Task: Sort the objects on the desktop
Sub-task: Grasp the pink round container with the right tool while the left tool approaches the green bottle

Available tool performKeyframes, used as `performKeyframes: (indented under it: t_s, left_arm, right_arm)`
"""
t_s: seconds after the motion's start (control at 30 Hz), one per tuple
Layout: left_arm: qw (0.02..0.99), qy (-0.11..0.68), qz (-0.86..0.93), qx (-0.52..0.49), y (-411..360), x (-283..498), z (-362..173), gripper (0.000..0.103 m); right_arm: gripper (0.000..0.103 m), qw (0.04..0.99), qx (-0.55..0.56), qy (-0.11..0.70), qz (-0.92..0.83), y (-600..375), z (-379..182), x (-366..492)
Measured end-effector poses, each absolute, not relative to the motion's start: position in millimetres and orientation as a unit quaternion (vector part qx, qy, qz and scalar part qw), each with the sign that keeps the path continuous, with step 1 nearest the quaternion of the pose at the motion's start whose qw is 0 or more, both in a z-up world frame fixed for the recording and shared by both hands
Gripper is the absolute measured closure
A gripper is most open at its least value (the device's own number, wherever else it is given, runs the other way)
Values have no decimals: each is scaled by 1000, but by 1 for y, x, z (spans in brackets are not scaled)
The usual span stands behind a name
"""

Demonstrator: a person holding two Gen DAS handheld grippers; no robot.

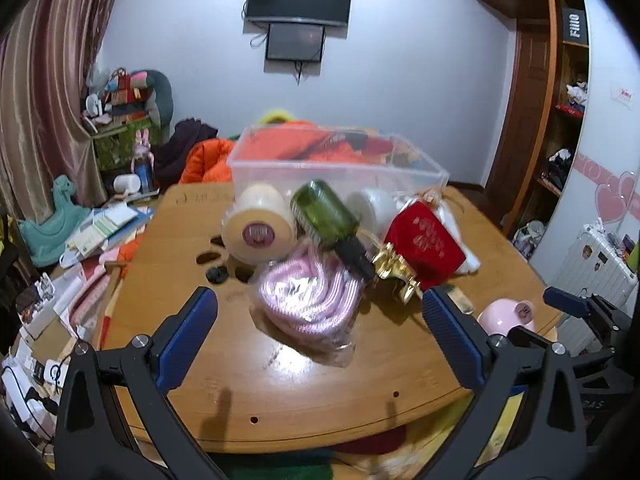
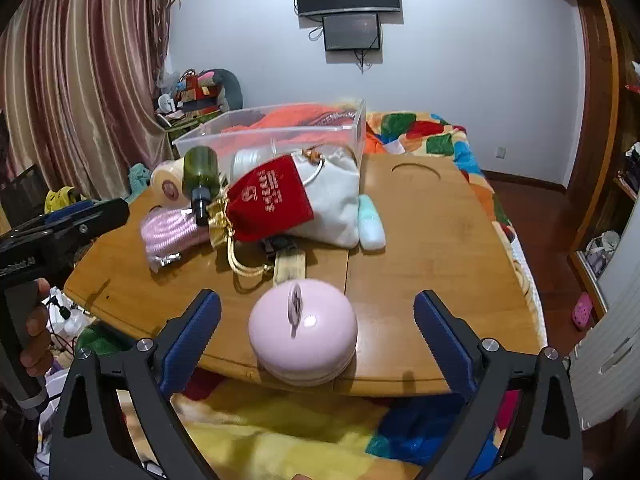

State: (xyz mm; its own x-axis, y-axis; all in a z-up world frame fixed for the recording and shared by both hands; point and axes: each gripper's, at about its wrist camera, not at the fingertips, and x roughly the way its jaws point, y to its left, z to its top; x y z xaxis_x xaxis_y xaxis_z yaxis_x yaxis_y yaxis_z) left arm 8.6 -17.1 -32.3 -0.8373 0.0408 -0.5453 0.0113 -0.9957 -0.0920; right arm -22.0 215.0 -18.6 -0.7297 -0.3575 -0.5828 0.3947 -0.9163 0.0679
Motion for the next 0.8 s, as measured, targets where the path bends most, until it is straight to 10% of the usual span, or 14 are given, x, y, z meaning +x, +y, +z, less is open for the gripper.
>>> performKeyframes:
  t_s: [0.7,0.8]
  left_arm:
    - [8,-33,950,-310,-20,-34,-25,0]
    - [15,-28,948,-318,-10,-49,-21,0]
  right_arm:
    - [22,224,342,25,-912,213,-44,-44]
    - [36,235,344,19,-909,212,-44,-46]
